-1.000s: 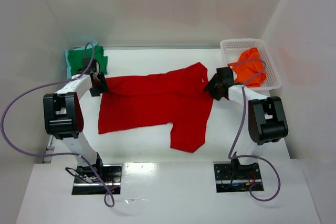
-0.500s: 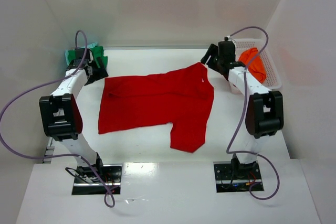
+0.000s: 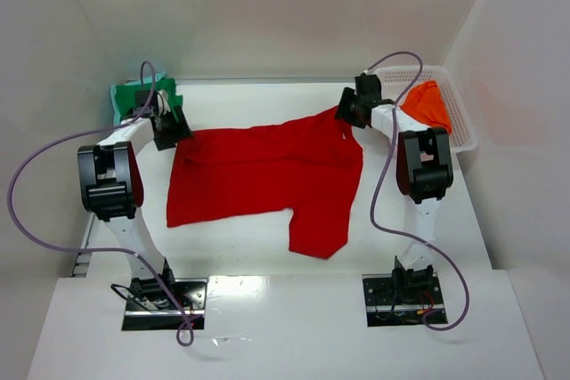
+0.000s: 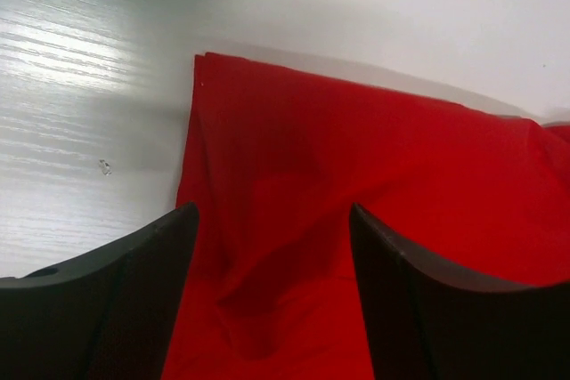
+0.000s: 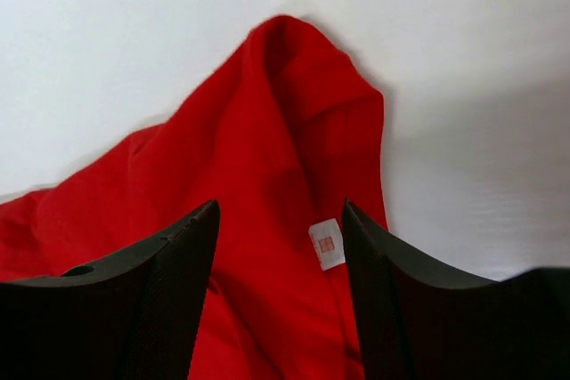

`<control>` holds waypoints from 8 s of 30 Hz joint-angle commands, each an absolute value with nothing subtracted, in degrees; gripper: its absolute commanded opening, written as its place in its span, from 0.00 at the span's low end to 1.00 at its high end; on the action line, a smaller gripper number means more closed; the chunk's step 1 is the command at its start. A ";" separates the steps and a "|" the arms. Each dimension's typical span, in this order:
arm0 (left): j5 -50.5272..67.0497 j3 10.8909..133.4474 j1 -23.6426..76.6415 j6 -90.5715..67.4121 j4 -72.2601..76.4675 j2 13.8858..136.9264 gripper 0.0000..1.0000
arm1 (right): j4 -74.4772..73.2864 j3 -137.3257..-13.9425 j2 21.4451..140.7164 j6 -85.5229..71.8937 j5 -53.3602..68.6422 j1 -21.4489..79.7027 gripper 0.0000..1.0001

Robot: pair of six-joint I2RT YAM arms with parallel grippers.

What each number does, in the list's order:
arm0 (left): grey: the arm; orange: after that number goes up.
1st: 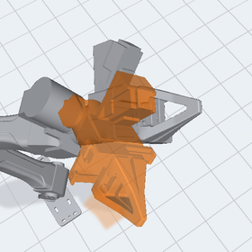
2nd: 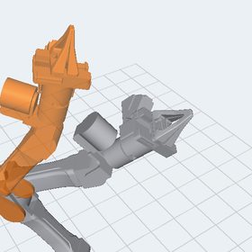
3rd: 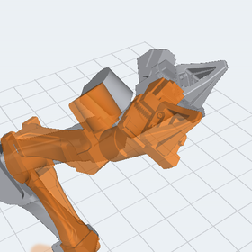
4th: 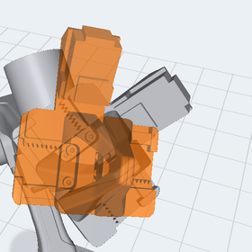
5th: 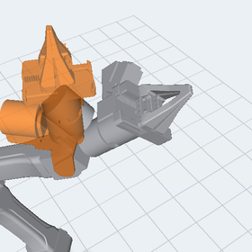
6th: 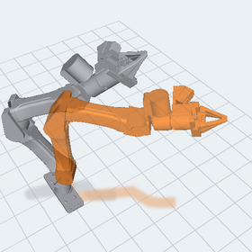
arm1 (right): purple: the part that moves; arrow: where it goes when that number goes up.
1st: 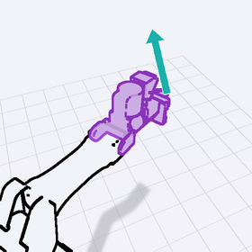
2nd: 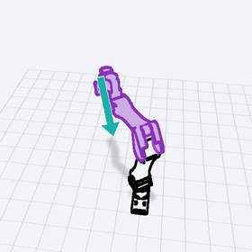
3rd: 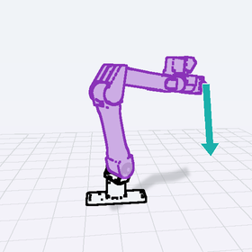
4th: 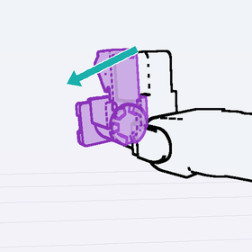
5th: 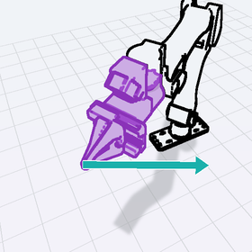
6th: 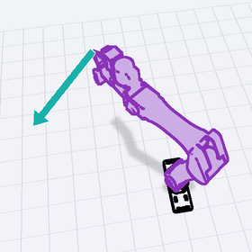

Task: Fold and stack the t-shirts
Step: Fold the flattened tshirt in 1/3 of the way

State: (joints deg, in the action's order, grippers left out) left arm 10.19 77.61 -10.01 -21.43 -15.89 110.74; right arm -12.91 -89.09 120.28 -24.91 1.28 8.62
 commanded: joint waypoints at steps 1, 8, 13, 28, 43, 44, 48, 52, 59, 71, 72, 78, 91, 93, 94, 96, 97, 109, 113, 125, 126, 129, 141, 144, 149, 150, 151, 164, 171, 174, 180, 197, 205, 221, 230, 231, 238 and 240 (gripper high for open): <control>13.53 79.37 -10.81 -22.50 -14.15 112.31 0.73 | -12.48 -93.43 121.72 -23.20 1.64 8.88 0.63; 15.20 79.89 -10.81 -22.50 -14.15 115.32 0.61 | -13.01 -95.18 124.98 -22.68 2.11 8.88 0.61; 15.21 80.42 -10.81 -22.50 -14.15 116.63 0.55 | -13.01 -97.25 127.30 -22.15 1.58 8.88 0.61; 15.05 82.61 -10.81 -23.55 -14.15 119.00 0.02 | -14.35 -102.38 130.77 -22.15 0.09 8.88 0.07; 10.21 85.25 -13.27 -21.55 -15.73 117.42 0.00 | -15.12 -100.90 128.14 -23.20 -2.02 6.50 0.00; 9.85 85.25 -13.27 -21.19 -15.73 117.42 0.00 | -15.12 -100.90 127.97 -23.20 -2.02 6.50 0.00; 9.84 85.86 -13.27 -20.65 -15.73 118.09 0.00 | -14.59 -100.90 127.62 -23.20 -2.07 5.98 0.00; 11.14 86.40 -13.27 -19.55 -16.26 119.14 0.01 | -14.59 -100.90 127.62 -23.73 -3.16 5.98 0.00; 15.02 88.59 -13.27 -18.28 -17.58 118.96 0.27 | -13.78 -102.66 127.53 -23.73 4.93 5.45 0.35; 15.56 88.77 -13.27 -17.23 -19.42 110.88 0.68 | -11.81 -94.75 115.64 -24.87 11.25 5.45 0.54; 15.56 88.68 -13.27 -17.23 -19.42 110.12 0.68 | -11.69 -92.60 114.87 -25.29 11.80 5.93 0.52; 31.03 86.49 -13.27 -17.84 -16.81 107.86 0.70 | -8.35 -84.89 111.88 -24.53 13.27 10.25 0.51; 40.05 83.82 -10.55 -17.93 -13.97 112.15 0.72 | -9.00 -85.31 119.98 -21.51 13.27 13.01 0.58; 39.99 83.76 -10.55 -17.40 -13.97 112.15 0.72 | -9.05 -85.43 120.50 -21.45 12.12 13.38 0.58; 39.70 83.76 -10.55 -17.40 -13.97 112.15 0.72 | -9.73 -85.82 120.96 -21.06 11.48 13.53 0.59; 39.46 83.76 -10.55 -17.40 -13.97 112.67 0.72 | -11.13 -87.01 121.47 -20.22 11.16 13.54 0.59; 39.46 83.76 -10.55 -17.40 -13.97 112.68 0.72 | -11.69 -87.39 122.08 -19.99 11.16 13.54 0.59; 34.19 84.29 -10.55 -16.35 -16.35 114.35 0.72 | -12.74 -85.58 120.92 -20.30 15.11 14.67 0.09; 33.66 84.29 -10.55 -16.35 -16.35 114.87 0.72 | -11.89 -82.71 118.12 -20.30 15.64 15.82 0.02; 34.43 84.81 -10.55 -16.35 -16.35 116.16 0.72 | -10.37 -73.16 105.69 -24.23 16.17 18.10 0.01; 34.71 84.81 -10.55 -16.35 -16.35 116.45 0.72 | -10.37 -72.68 105.11 -24.52 16.17 18.11 0.01; 34.72 84.81 -10.55 -16.25 -16.44 116.98 0.72 | -9.97 -72.33 104.06 -25.05 16.78 18.20 0.01; 33.66 85.34 -10.02 -15.29 -17.40 117.51 0.72 | -11.95 -64.24 100.11 -27.42 22.23 21.70 0.10; 33.66 85.34 -10.02 -15.29 -17.40 117.51 0.72 | -11.95 -62.01 98.46 -27.42 21.48 22.21 0.43; 33.02 85.34 -10.02 -15.29 -17.92 116.84 0.72 | -13.27 -62.13 93.77 -28.56 14.60 22.18 0.63; 32.51 85.34 -10.02 -15.29 -17.93 116.56 0.72 | -13.27 -62.88 92.93 -28.56 13.45 21.94 0.67; 31.97 85.33 -10.02 -15.29 -17.93 116.27 0.72 | -13.27 -63.65 92.11 -28.56 12.30 21.70 0.71; 9.43 81.00 -4.49 -19.05 -17.31 109.90 0.60 | -16.78 -84.07 106.38 -24.37 2.13 13.01 0.00; 5.54 79.45 -4.39 -21.62 -15.38 109.25 0.03 | -17.20 -94.02 119.16 -21.80 1.49 13.01 0.00; 4.61 79.45 -4.39 -22.35 -15.15 109.77 0.00 | -18.74 -99.04 123.14 -21.19 1.49 13.01 0.00; 1.93 80.97 -4.39 -23.05 -13.97 112.69 0.00 | -20.06 -104.38 129.34 -20.20 0.71 13.01 0.00; -1.23 86.13 -4.39 -23.38 -16.00 119.69 0.00 | -34.17 -125.84 145.44 -18.77 -6.41 13.01 0.00; -1.23 87.89 -3.87 -23.38 -16.52 120.85 0.00 | -36.83 -122.97 144.59 -19.62 -8.17 10.94 0.00; 0.63 88.65 -3.34 -21.47 -16.52 122.16 0.00 | -29.62 -105.62 132.36 -19.95 -10.40 5.63 0.00; 2.19 92.98 -2.29 -19.77 -17.58 119.62 0.16 | -29.27 -111.97 129.10 -16.08 -5.02 7.73 0.02; 1.52 92.99 -2.29 -18.93 -17.58 118.69 0.20 | -27.92 -111.97 126.16 -16.08 -5.01 7.73 0.08; 0.44 95.34 -2.29 -16.53 -19.44 111.25 0.62 | -26.36 -109.75 113.49 -15.03 -2.11 8.96 0.55; 0.44 93.81 -2.29 -16.52 -19.95 108.14 0.71 | -26.37 -106.57 110.07 -15.03 -1.41 8.96 0.71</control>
State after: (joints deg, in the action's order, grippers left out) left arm 1.08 92.71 -2.37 -18.38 -19.09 116.27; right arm -28.58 -108.65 120.60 -16.11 -3.35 8.55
